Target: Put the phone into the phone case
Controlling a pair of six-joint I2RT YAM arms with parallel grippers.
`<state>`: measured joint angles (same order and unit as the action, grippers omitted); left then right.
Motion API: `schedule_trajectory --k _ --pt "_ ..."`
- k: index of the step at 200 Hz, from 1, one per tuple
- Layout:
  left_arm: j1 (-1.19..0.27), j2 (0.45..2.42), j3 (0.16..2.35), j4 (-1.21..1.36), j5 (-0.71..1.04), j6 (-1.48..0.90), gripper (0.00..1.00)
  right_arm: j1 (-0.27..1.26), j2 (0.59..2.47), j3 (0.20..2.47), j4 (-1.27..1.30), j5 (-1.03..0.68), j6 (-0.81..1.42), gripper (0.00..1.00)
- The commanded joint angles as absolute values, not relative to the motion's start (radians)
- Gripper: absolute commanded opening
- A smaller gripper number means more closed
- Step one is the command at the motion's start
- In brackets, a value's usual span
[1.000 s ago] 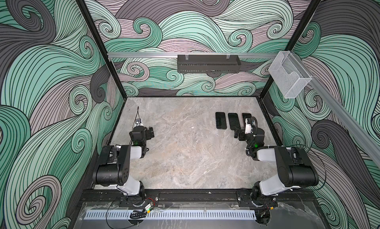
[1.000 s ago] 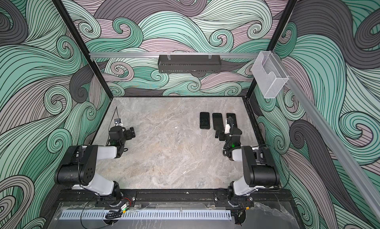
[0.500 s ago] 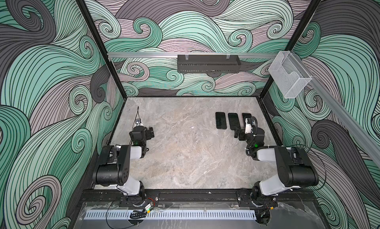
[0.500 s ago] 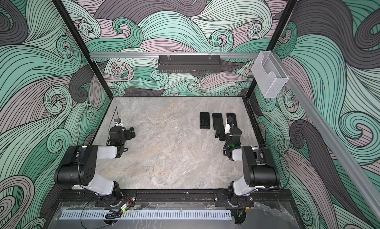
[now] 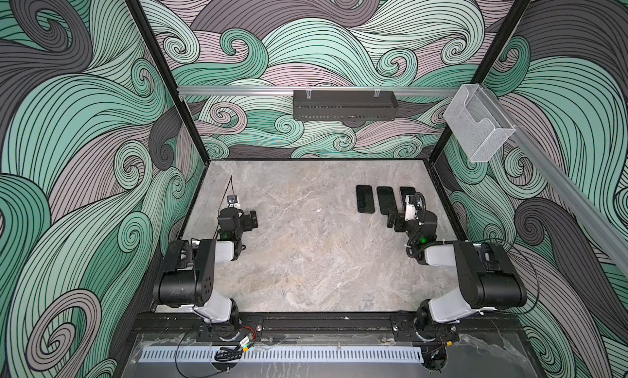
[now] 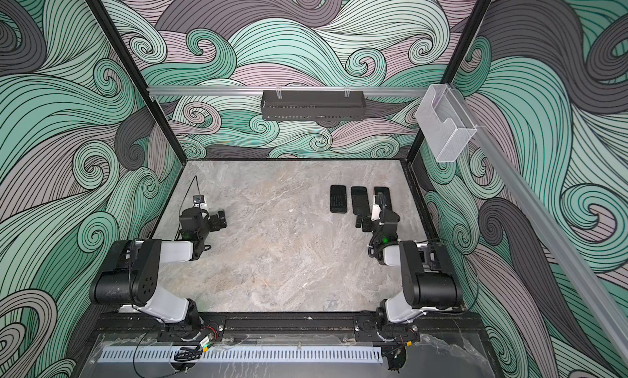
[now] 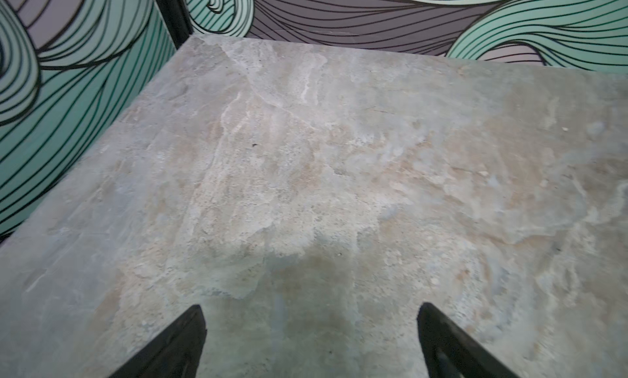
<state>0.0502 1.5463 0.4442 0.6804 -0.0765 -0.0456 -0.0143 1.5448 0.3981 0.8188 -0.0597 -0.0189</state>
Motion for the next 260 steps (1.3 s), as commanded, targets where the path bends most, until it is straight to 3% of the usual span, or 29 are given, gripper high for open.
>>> schedule_trajectory --k 1,34,54,206,218,237,260 --pt "0.058 1.530 0.486 0.641 -0.094 -0.055 0.98 -0.009 1.536 0.408 0.835 -0.046 -0.029 0.99" --pt "0.049 1.521 0.463 0.678 -0.196 -0.086 0.99 -0.008 1.536 0.408 0.835 -0.045 -0.029 0.99" --pt "0.051 1.528 0.478 0.657 -0.129 -0.057 0.99 -0.009 1.535 0.408 0.835 -0.047 -0.029 0.99" --pt "0.047 1.526 0.479 0.653 -0.128 -0.055 0.99 -0.009 1.536 0.408 0.835 -0.047 -0.029 0.99" --pt "0.053 1.528 0.478 0.660 -0.012 -0.012 0.98 -0.009 1.536 0.408 0.835 -0.047 -0.029 0.99" --pt "0.060 1.523 0.462 0.683 0.030 0.000 0.99 -0.008 1.535 0.408 0.835 -0.047 -0.029 0.99" --pt "0.058 1.528 0.483 0.647 -0.082 -0.047 0.99 -0.009 1.535 0.408 0.836 -0.046 -0.029 0.99"
